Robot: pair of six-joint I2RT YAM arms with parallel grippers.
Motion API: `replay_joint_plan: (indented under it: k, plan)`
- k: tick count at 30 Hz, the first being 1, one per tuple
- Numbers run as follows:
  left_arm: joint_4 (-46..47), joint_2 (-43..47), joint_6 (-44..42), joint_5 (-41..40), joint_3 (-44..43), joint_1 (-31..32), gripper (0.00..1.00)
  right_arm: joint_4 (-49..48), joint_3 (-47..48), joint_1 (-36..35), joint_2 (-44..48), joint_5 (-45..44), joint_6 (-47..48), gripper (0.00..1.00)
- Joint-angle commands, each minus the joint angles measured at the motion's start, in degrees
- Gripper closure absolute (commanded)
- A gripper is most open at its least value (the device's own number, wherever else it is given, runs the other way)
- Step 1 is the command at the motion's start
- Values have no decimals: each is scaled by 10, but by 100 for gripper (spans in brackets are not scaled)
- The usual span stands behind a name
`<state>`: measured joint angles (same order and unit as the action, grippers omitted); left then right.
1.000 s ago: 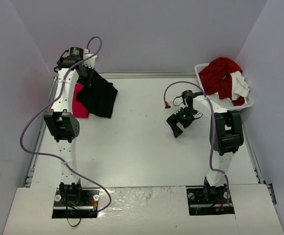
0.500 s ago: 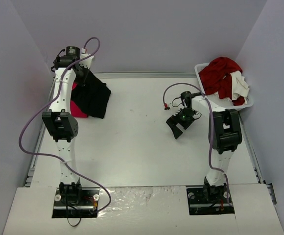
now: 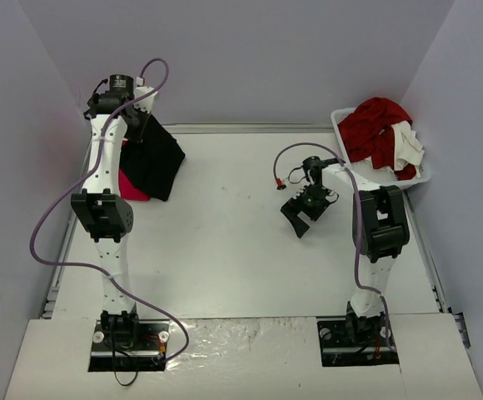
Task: Fold and stack the t-shirts
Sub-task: Put the neatly folded tshirt into the corner of the board with the left arm
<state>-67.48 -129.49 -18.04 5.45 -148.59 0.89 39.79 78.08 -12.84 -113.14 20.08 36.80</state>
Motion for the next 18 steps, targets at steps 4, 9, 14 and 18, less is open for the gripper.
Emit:
replay_joint_plan:
  k: [4, 9, 14, 18]
  plan:
    - [-9, 50, -7, -20, -38, -1, 98, 15, -14, -4, -39, -18, -6, 0]
    - [-16, 53, -9, -31, -43, 3, 98, 9, -17, -4, -43, -33, -9, 0]
    - [-24, 55, -10, -33, -44, 3, 98, 4, -20, -7, -50, -50, -15, 0]
    - [-25, 59, -12, -38, -48, 3, 98, 1, -22, -11, -53, -62, -17, 0]
